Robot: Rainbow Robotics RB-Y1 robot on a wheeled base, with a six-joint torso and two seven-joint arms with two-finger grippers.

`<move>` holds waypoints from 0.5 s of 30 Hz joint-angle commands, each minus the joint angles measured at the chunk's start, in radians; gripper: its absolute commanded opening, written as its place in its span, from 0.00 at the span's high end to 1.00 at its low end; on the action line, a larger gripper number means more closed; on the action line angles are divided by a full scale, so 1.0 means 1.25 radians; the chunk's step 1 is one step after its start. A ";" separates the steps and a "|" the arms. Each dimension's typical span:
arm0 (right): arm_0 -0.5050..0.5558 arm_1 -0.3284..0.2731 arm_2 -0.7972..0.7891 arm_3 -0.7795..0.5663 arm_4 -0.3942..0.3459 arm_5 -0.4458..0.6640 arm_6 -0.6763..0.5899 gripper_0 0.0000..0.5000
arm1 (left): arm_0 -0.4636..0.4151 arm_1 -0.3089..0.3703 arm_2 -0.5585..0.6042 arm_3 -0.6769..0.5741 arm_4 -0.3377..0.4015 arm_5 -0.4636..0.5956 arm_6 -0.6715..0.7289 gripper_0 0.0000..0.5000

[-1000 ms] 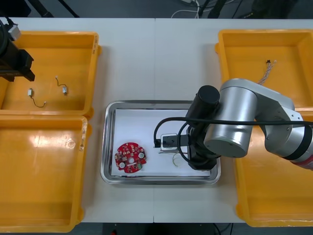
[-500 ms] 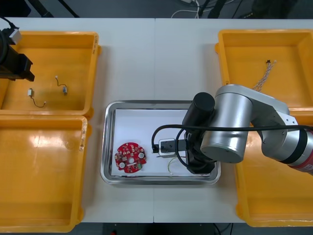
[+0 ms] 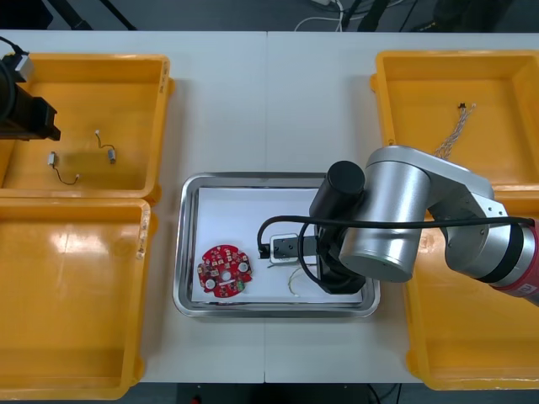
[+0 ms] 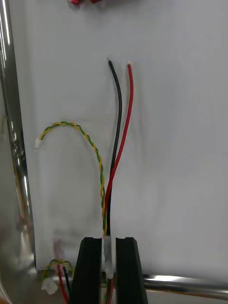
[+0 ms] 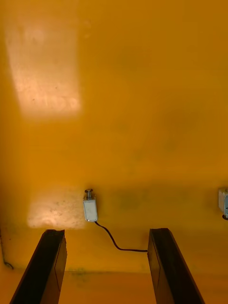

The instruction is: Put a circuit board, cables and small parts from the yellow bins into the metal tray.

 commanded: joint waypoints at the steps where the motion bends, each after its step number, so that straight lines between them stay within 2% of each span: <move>1: -0.009 0.015 0.008 -0.007 0.014 -0.007 0.001 0.61 | 0.010 0.032 0.024 -0.015 0.017 -0.033 -0.091 0.00; 3: -0.008 0.014 0.008 -0.007 0.015 -0.006 0.001 0.23 | 0.024 0.032 0.024 -0.015 0.025 -0.051 -0.096 0.00; 5: -0.009 0.014 0.008 -0.007 0.017 -0.005 -0.002 0.00 | 0.036 0.032 0.024 -0.016 0.030 -0.065 -0.100 0.00; 15: -0.009 0.014 -0.025 -0.009 0.009 0.016 -0.016 0.00 | 0.069 0.031 0.020 -0.015 0.038 -0.082 -0.112 0.00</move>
